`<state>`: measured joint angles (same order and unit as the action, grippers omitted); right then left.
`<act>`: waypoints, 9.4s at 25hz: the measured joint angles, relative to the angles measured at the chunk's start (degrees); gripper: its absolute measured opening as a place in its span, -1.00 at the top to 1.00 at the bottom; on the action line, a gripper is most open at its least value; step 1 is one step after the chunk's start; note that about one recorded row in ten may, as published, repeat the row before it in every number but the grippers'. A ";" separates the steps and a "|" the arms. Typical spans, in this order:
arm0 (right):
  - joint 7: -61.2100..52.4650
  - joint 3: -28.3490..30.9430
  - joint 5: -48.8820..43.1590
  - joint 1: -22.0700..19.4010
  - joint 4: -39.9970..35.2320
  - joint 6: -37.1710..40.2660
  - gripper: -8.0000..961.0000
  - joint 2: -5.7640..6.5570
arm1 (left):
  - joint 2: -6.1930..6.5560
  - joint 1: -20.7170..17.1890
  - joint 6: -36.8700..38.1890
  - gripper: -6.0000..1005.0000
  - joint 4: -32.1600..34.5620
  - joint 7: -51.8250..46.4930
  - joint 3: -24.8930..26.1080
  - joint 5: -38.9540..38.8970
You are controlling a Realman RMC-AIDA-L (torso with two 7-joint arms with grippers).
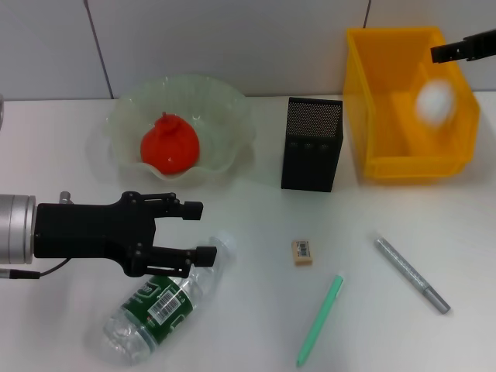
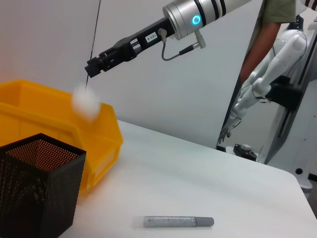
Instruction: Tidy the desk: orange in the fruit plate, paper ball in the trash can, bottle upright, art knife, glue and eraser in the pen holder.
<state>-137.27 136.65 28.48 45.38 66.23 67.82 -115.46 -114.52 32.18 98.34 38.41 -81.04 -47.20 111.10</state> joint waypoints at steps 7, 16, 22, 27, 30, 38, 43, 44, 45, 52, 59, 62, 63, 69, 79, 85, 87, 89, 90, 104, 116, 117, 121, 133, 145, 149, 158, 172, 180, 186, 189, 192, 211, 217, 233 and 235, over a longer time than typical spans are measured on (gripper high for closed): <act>0.00 0.00 0.03 0.30 -0.06 -0.28 -0.73 -0.01 | 0.00 -0.02 0.12 -0.63 0.00 0.00 0.00 0.00; -0.03 0.05 2.30 0.01 0.19 0.23 -0.73 -0.10 | 0.15 -0.02 0.25 -0.63 0.00 0.00 -0.03 0.00; 7.65 0.64 21.63 -3.71 2.80 6.99 -0.73 0.29 | 0.26 -0.02 0.34 -0.62 0.00 0.01 -0.14 -0.01; 16.16 0.64 36.40 -5.69 1.70 19.63 -0.72 2.19 | 0.26 -0.02 0.45 -0.62 0.00 0.00 -0.08 -0.01; 20.03 0.70 40.06 -5.94 -0.87 28.91 -0.72 3.91 | 0.26 -0.02 0.50 -0.62 0.00 0.01 -0.17 -0.01; 30.66 0.30 37.69 -8.65 -5.82 42.97 -0.72 6.33 | 0.26 -0.02 0.50 -0.62 0.00 -0.24 -0.18 -0.01; 42.44 0.41 34.97 -12.67 -10.29 42.75 -0.72 4.20 | 0.26 -0.01 0.31 -0.62 0.05 -1.02 -0.01 -0.01; 45.10 0.52 34.72 -13.52 -11.93 42.18 -0.72 3.67 | 0.26 -0.01 0.31 -0.62 0.05 -1.02 -0.01 -0.01; 47.00 0.54 34.67 -14.22 -13.38 41.40 -0.72 3.44 | 0.14 0.00 0.10 -0.62 0.18 -2.04 0.01 0.00; 61.89 0.36 33.27 -18.10 -22.91 34.10 -0.72 1.47 | 0.11 0.08 -0.13 -0.62 0.20 -3.73 -0.08 -0.01; 71.08 0.92 33.76 -20.80 -25.75 30.59 -0.72 -0.32 | -0.11 0.11 -1.27 -0.62 0.32 -5.78 -0.42 0.67; 71.32 1.39 33.89 -21.05 -25.90 30.59 -0.72 -0.37 | -0.47 1.23 -1.09 -0.62 2.47 -8.79 -0.60 0.79; 71.33 1.50 33.90 -21.05 -25.94 30.63 -0.72 -0.37 | -0.61 1.83 -0.96 -0.62 3.54 -10.16 -0.79 0.97; 70.28 2.04 33.95 -21.08 -26.00 30.51 -0.72 -0.35 | -1.52 8.02 -1.93 -0.62 11.00 -26.00 -4.09 7.74; 69.23 3.09 33.98 -21.12 -26.07 30.68 -0.72 -0.15 | -4.04 22.34 -6.81 -0.62 17.87 -55.96 -12.65 35.26; 68.45 3.10 34.00 -20.78 -25.80 30.54 -0.72 0.00 | -4.20 25.06 -8.41 -0.62 14.06 -63.37 -18.06 38.42; 68.42 3.10 34.00 -20.71 -25.80 30.53 -0.72 0.00 | -4.29 25.99 -9.79 -0.62 11.84 -65.75 -18.74 39.43; 68.40 3.12 34.01 -20.57 -25.80 30.49 -0.72 0.00 | -4.37 26.65 -11.07 -0.62 9.88 -67.32 -18.90 39.99; 68.39 3.16 34.01 -20.43 -25.76 30.46 -0.72 -0.01 | -4.39 26.82 -11.73 -0.62 9.08 -67.81 -18.96 40.06; 68.36 3.18 33.98 -19.81 -25.98 29.67 -0.72 -0.03 | -4.49 26.90 -17.89 -0.62 1.93 -67.37 -19.78 39.41; 68.36 2.88 33.60 -19.17 -26.41 28.50 -0.72 -0.18 | -4.67 26.71 -20.98 -0.62 -2.05 -64.58 -20.74 37.23; 68.35 2.86 33.59 -19.13 -26.51 28.50 -0.72 -0.18 | -4.66 26.56 -21.19 -0.62 -2.05 -64.58 -20.99 37.21; 68.36 2.92 33.52 -19.06 -26.60 28.47 -0.72 -0.21 | -4.66 26.26 -21.88 -0.62 -2.08 -64.33 -21.28 37.04; 67.85 3.10 33.47 -18.92 -26.68 28.30 -0.72 -0.21 | -4.67 26.13 -23.15 -0.62 -2.73 -63.46 -22.83 35.58; 67.61 3.09 33.47 -18.92 -26.68 28.48 -0.72 -0.29 | -4.66 26.18 -24.01 -0.27 -3.42 -63.28 -24.94 34.70; 67.58 3.09 33.47 -18.92 -26.68 28.51 -0.72 -0.29 | -4.66 26.18 -24.42 -0.24 -3.43 -63.27 -25.03 34.63; 67.56 3.09 33.69 -18.92 -26.68 28.67 -0.72 -0.27 | -4.66 26.04 -24.77 -0.10 -3.45 -63.27 -25.40 34.74; 67.57 3.09 33.92 -18.92 -26.65 28.52 -0.72 -0.05 | -4.12 23.82 -20.29 0.10 2.84 -63.23 -24.31 31.66; 67.14 3.09 33.92 -18.92 -26.33 28.49 -0.72 0.07 | -3.89 23.18 -14.38 0.09 7.42 -60.68 -18.53 30.67; 66.98 3.09 33.92 -18.93 -26.33 28.41 -0.72 0.07 | -3.74 23.18 -12.16 0.08 8.88 -59.23 -16.19 30.61; 66.70 3.09 33.96 -18.92 -26.30 28.36 -0.72 0.06 | -3.69 23.19 -10.55 0.08 10.26 -58.26 -14.43 30.61; 66.23 3.09 33.98 -18.80 -26.25 28.34 -0.72 0.06 | -3.62 22.81 -8.84 0.08 12.55 -57.78 -13.69 30.68; 64.36 3.81 34.01 -18.63 -26.24 28.23 -0.72 -0.01 | -1.93 20.77 -1.59 0.05 23.19 -55.76 -9.74 31.05; 63.97 3.80 34.01 -18.59 -26.24 28.23 -0.72 -0.18 | -1.56 19.97 -0.61 0.04 25.57 -55.77 -9.60 31.11; 63.79 3.79 34.01 -18.39 -26.51 28.16 -0.72 -0.21 | -1.13 16.90 0.58 0.02 33.45 -53.36 -9.32 31.02; 63.78 3.79 34.01 -18.33 -26.51 28.15 -0.72 -0.20 | -1.07 16.22 0.57 0.02 34.26 -51.77 -9.31 31.08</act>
<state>-73.48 140.45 62.50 27.04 39.72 95.98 -115.66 -115.58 48.40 98.91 72.67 -132.81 -56.51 142.17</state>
